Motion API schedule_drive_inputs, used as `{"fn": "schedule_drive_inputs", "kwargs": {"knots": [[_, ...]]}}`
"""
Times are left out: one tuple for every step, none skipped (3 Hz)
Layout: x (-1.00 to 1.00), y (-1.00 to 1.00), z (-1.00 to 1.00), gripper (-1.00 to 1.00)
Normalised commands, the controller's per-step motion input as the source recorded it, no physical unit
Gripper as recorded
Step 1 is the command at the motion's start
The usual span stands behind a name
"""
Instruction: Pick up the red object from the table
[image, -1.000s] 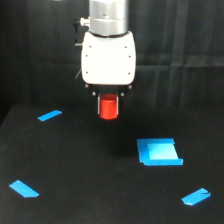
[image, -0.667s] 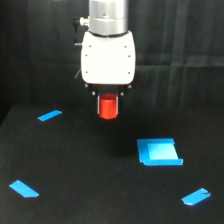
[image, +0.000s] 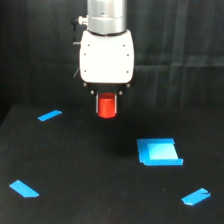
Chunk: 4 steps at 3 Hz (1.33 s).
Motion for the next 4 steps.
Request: {"fn": "schedule_drive_inputs", "kwargs": {"knots": [[0.00, -0.11, 0.05, -0.98], [-0.06, -0.01, 0.07, -0.95], [0.03, -0.11, 0.11, -1.00], [-0.01, 0.04, 0.09, -1.00]]}}
